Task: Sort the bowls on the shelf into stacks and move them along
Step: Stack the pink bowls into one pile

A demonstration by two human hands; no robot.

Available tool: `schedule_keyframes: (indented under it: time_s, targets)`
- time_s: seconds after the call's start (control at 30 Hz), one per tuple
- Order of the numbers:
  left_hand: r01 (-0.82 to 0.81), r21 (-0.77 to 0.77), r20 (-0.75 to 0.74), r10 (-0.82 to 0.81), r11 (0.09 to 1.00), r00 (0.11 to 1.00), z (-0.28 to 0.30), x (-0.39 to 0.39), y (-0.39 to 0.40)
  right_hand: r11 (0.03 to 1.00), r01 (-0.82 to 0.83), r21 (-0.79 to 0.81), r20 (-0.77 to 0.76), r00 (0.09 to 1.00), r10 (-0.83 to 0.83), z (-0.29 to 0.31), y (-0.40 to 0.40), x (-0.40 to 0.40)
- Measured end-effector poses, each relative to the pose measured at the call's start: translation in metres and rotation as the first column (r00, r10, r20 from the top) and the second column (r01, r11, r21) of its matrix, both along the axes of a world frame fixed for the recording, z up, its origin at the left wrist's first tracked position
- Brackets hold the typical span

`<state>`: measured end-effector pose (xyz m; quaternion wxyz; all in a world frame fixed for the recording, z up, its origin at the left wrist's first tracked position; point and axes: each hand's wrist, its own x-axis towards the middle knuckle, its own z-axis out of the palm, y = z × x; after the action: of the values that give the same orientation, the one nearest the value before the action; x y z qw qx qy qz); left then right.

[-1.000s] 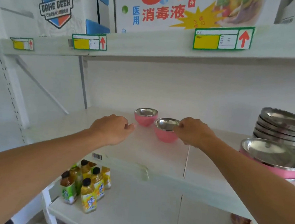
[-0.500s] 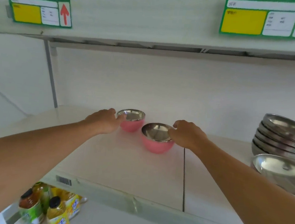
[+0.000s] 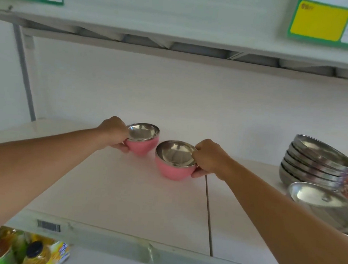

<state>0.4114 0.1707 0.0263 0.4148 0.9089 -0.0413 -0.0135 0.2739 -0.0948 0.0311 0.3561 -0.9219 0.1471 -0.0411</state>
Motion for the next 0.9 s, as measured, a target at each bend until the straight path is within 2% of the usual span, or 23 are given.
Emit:
schedule_keyframes:
  time_s: [0.2,0.37,0.57,0.7,0.9]
  targets:
    - [-0.018,0.09,0.024,0.016,0.996,1.0,0.014,-0.037,0.013,1.0,-0.024,-0.016,-0.002,1.0,0.024,0.01,-0.006,-0.018]
    - [-0.083,0.128,0.034,0.079,0.988,0.996,0.011,-0.083,0.025,0.997,-0.074,0.034,0.043,0.996,0.072,0.005,-0.005,-0.032]
    - [-0.137,0.107,0.022,0.136,0.985,0.99,0.001,-0.139,0.048,0.986,-0.148,0.071,0.088,0.986,0.141,-0.004,0.006,-0.052]
    - [-0.156,0.101,0.005,0.157,0.982,0.988,0.0,-0.178,0.064,0.986,-0.165,0.027,0.102,0.982,0.161,-0.003,0.018,-0.089]
    - [-0.124,-0.019,0.02,0.124,0.992,0.992,0.0,-0.233,0.075,0.991,-0.129,0.015,0.09,0.988,0.127,0.007,0.021,-0.162]
